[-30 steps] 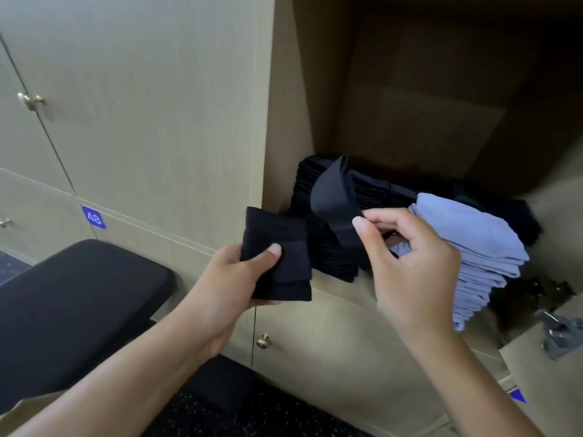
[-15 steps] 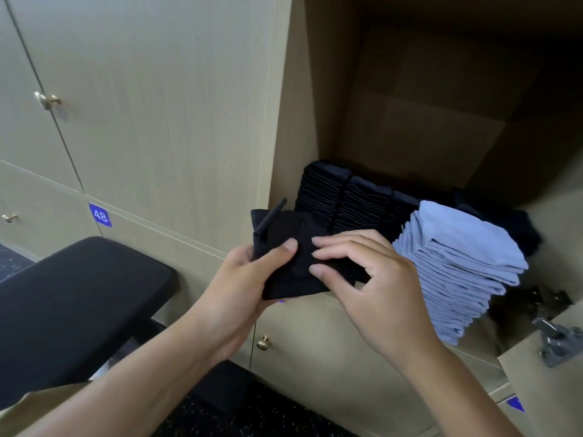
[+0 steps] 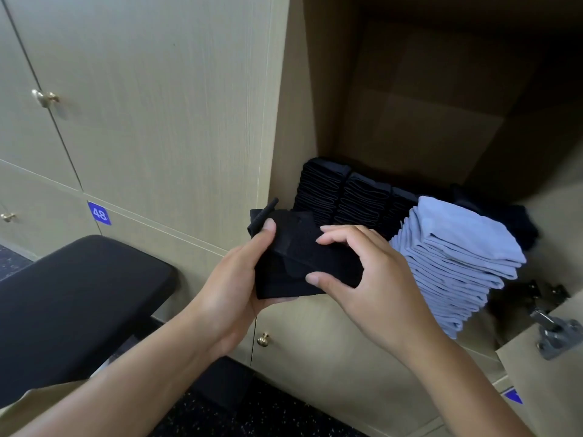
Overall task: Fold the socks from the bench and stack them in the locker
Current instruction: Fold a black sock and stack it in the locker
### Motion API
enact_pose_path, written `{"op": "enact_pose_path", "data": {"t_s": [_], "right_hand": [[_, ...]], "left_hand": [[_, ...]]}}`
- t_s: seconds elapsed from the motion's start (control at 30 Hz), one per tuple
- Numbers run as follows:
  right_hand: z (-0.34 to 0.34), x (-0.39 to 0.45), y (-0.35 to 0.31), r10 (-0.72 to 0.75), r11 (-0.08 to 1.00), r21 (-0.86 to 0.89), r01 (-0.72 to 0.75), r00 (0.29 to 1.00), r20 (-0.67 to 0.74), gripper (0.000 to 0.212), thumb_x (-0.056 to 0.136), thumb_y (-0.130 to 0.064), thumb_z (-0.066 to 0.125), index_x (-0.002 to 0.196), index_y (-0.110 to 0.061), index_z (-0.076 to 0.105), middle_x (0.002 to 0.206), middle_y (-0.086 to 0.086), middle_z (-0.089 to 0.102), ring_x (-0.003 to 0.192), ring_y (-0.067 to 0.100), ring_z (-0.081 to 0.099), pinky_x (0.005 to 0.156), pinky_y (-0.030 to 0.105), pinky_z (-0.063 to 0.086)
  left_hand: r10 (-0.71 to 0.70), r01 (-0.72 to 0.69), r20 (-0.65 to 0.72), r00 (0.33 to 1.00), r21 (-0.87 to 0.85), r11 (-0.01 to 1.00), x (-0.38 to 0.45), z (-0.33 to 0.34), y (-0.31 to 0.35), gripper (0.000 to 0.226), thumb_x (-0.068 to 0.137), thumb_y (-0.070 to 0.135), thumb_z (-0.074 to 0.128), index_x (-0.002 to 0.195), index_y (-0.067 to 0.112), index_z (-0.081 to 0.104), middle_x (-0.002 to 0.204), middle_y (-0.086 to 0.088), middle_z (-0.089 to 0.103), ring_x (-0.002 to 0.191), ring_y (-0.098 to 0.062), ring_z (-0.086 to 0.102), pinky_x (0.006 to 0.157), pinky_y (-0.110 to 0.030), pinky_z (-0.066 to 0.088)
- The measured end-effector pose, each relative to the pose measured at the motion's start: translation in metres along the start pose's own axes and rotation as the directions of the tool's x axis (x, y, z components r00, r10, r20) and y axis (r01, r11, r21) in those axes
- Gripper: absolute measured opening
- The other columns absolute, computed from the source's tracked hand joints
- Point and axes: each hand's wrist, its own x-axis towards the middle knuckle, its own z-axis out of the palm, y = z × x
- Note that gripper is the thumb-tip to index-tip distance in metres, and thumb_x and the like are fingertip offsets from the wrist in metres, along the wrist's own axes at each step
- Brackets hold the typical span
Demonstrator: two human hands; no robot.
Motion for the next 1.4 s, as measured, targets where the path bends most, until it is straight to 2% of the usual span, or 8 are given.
{"op": "enact_pose_path", "data": {"t_s": [0.23,0.5,0.73,1.0,1.1,1.23,1.3,1.4], "right_hand": [[0.001,-0.004,0.001,0.154,0.988,-0.027,-0.153,0.955,0.253,0.034,0.082,-0.057,0.072,0.106,-0.043,0.054,0.11,-0.03,0.055,0.106,-0.008,0.053,0.085,0.025,0.051],[0.006,-0.001,0.012,0.284,0.876,0.288,-0.386,0.897,0.338,0.017,0.086,-0.015,0.078,0.088,-0.028,0.068,0.08,-0.01,0.069,0.074,0.006,0.067,0.074,0.019,0.052],[0.01,-0.003,0.014,0.506,0.645,0.583,-0.494,0.848,0.159,0.013,0.092,-0.004,0.07,0.091,-0.016,0.075,0.079,0.002,0.072,0.072,0.011,0.068,0.076,0.022,0.058],[0.029,-0.007,-0.004,0.526,0.522,0.712,-0.47,0.835,0.165,0.019,0.091,-0.002,0.071,0.102,-0.017,0.078,0.082,0.0,0.077,0.088,0.017,0.076,0.084,0.022,0.059],[0.032,-0.007,-0.007,0.511,0.566,0.678,-0.469,0.845,0.159,0.017,0.09,-0.005,0.073,0.103,-0.017,0.073,0.083,0.004,0.077,0.082,0.017,0.075,0.083,0.026,0.06],[0.034,-0.007,-0.001,0.426,0.865,0.317,-0.388,0.903,-0.06,0.028,0.085,-0.017,0.079,0.093,-0.028,0.055,0.081,-0.004,0.069,0.069,0.007,0.061,0.066,0.019,0.046],[0.031,-0.007,0.002,0.248,0.968,0.072,-0.239,0.955,-0.163,0.032,0.082,-0.02,0.081,0.091,-0.031,0.053,0.09,-0.012,0.06,0.082,0.004,0.054,0.069,0.013,0.04],[0.026,-0.004,0.004,0.008,0.992,-0.127,-0.017,0.997,-0.077,0.036,0.078,-0.027,0.083,0.101,-0.033,0.056,0.11,-0.021,0.051,0.108,0.003,0.047,0.092,0.02,0.039]], "left_hand": [[-0.029,0.046,-0.115,0.993,0.149,0.988,0.0,-0.002,-0.011,0.035,0.103,0.04,0.054,0.111,0.012,0.074,0.101,-0.009,0.08,0.093,-0.023,0.078,0.081,-0.037,0.061],[0.041,0.004,-0.247,0.968,0.179,0.984,0.01,-0.004,-0.023,0.045,0.099,0.044,0.062,0.102,0.001,0.075,0.097,-0.015,0.079,0.094,-0.032,0.077,0.093,-0.052,0.059],[-0.037,0.062,-0.245,0.969,0.096,0.993,0.011,-0.009,-0.019,0.044,0.106,0.046,0.048,0.114,0.012,0.075,0.102,-0.006,0.08,0.094,-0.023,0.077,0.081,-0.036,0.059],[0.002,0.013,-0.153,0.988,0.099,0.995,0.012,-0.009,-0.017,0.026,0.092,0.023,0.073,0.112,0.006,0.073,0.101,-0.011,0.08,0.094,-0.025,0.077,0.079,-0.032,0.063],[0.104,-0.063,-0.187,0.977,0.215,0.975,0.016,-0.019,-0.014,0.022,0.088,0.009,0.077,0.109,0.006,0.074,0.098,-0.008,0.08,0.092,-0.025,0.077,0.079,-0.033,0.061],[0.196,-0.117,-0.179,0.964,0.373,0.92,0.019,-0.034,0.0,0.023,0.084,0.007,0.081,0.106,0.011,0.075,0.093,-0.003,0.08,0.085,-0.019,0.078,0.066,-0.023,0.059],[0.185,-0.109,-0.143,0.972,0.425,0.899,0.021,-0.04,0.007,0.023,0.083,0.007,0.081,0.105,0.012,0.075,0.092,-0.003,0.08,0.085,-0.02,0.078,0.071,-0.027,0.061],[0.125,-0.09,-0.05,0.991,0.446,0.891,0.022,-0.046,0.015,0.025,0.084,0.005,0.08,0.108,0.011,0.075,0.094,-0.005,0.08,0.087,-0.023,0.078,0.072,-0.028,0.061]]}}
